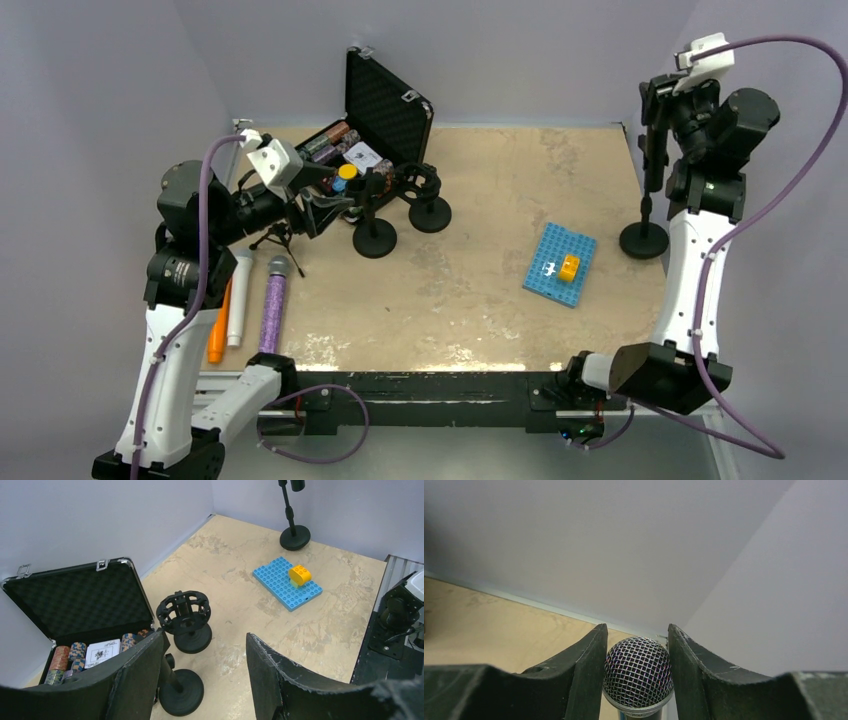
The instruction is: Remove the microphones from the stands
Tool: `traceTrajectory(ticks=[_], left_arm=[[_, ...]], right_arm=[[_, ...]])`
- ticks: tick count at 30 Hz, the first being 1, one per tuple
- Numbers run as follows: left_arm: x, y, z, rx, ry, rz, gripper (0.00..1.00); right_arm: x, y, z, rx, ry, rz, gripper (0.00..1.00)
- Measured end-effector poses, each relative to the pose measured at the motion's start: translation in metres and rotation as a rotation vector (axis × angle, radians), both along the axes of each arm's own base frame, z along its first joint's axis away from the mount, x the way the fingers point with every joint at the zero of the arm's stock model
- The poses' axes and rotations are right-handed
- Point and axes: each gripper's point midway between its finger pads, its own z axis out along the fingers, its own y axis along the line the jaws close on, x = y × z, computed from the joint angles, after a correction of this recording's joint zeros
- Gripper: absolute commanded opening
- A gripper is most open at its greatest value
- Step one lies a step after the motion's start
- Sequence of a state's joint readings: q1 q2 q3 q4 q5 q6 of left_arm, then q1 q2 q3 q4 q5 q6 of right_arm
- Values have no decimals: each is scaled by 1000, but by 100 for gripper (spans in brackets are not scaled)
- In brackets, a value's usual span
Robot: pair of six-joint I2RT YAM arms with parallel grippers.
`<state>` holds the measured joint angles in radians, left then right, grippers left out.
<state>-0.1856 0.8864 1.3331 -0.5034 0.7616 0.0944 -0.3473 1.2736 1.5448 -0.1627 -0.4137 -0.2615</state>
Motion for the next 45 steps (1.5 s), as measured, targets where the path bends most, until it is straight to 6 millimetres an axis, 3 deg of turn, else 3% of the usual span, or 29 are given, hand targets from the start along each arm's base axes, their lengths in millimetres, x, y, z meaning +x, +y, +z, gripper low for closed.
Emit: traceTrajectory(ticks=[7,16,22,27,28,35,40,45], left_arm=[[6,5,-2,2,6,26,65],[7,8,-2,1,7,39,65],[7,9,-3,3,13,43,66],[7,10,-4,5,15,44,66],[8,10,-5,5,16,44,66],[8,10,-7,7,22,44,66],[10,10,-8,8,29,44,66],[10,10,-13,23,38,43,66]], right_arm=[[13,37,-6,11,23,149,0],[14,58,-4,32,30,274,0],[27,69,5,27,22,346,0],[27,73,-4,28,49,368,0],[25,74,-9,29,60,370,2],[10,83,-76,76,216,402,41],[4,87,-103,-2,292,431,55],[-5,105,-134,-174,357,554,67]])
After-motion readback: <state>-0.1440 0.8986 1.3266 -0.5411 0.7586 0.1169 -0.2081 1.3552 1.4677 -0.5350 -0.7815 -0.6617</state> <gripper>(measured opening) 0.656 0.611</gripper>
